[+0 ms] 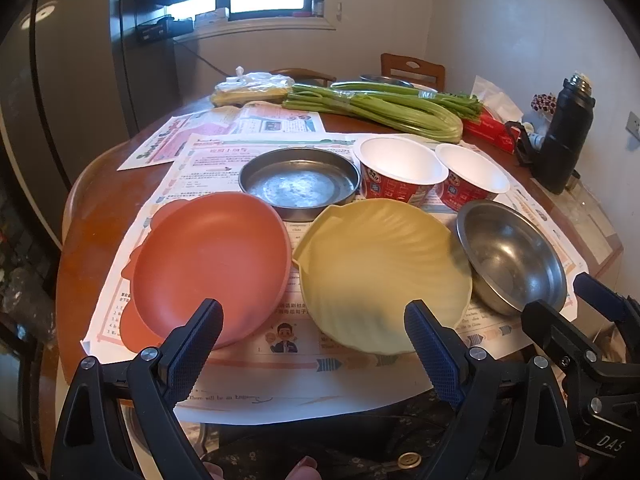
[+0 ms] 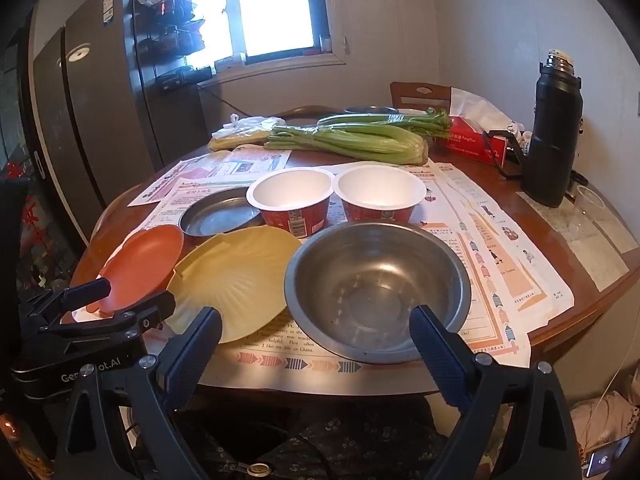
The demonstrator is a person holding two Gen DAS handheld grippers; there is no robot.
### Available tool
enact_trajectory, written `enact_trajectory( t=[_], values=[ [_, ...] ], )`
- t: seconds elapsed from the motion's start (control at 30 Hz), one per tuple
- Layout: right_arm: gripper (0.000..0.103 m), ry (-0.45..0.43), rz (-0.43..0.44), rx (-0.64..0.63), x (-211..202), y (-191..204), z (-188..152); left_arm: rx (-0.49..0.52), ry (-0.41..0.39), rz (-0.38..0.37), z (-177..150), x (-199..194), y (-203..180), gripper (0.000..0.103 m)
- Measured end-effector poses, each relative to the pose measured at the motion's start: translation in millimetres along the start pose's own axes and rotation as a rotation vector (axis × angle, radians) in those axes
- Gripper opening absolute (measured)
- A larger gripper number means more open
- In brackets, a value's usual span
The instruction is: Organize plates and bowls
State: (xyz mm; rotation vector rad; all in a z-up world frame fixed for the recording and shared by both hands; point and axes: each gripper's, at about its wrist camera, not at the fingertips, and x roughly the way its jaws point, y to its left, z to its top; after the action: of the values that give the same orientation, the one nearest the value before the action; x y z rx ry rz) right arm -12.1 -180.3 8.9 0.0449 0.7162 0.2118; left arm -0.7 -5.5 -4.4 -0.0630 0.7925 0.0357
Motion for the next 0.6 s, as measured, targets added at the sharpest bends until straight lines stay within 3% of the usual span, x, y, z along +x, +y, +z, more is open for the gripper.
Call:
enact_trajectory(
  t=[0.6],
  values=[
    [0.095,0.003,-0.004,-0.009,-0.1,3.6,-0.9,0.007,-0.002,0.002,-2.1,-0.8,-1.2,0.093]
  ],
)
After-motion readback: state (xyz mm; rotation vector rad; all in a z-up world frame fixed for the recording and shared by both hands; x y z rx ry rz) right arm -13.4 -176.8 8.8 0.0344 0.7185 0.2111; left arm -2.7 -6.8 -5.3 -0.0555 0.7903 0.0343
